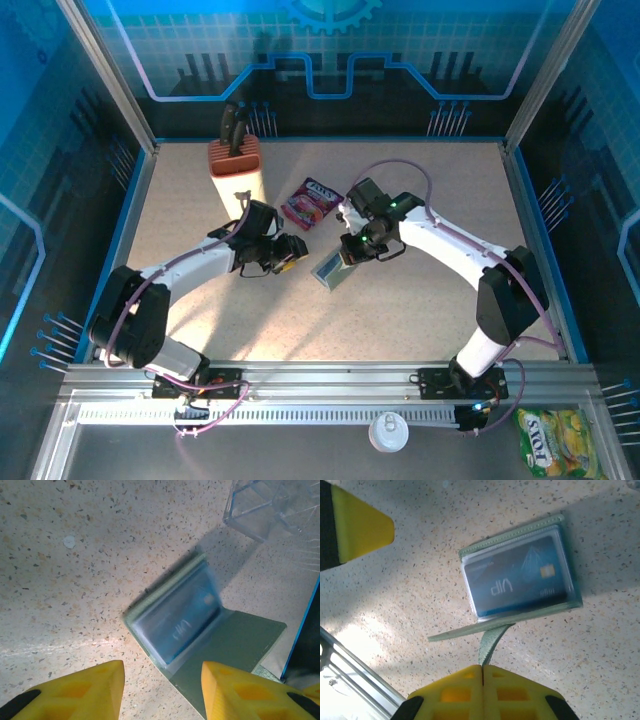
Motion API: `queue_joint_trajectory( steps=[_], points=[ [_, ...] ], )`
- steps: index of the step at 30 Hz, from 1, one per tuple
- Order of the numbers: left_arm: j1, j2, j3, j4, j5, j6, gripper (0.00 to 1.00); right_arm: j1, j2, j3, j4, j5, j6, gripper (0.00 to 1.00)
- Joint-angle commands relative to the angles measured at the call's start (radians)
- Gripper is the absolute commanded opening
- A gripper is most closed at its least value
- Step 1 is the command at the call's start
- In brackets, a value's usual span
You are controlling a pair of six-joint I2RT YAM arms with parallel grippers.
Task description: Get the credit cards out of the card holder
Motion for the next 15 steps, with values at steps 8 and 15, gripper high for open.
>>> queue_joint_trajectory(
  steps=[8,15],
  points=[
    [-0.036,-0.03,0.045,-0.061,-0.017,-0.001,0.45,-0.021,-0.083,-0.053,-0.052,0.06,-0.048,0.0],
    [-0.083,0.022,0.074,-0.043,-0.013,0.0,0.44,-0.152,-0.115,-0.163,-0.011,0.131,-0.027,0.0]
  ],
)
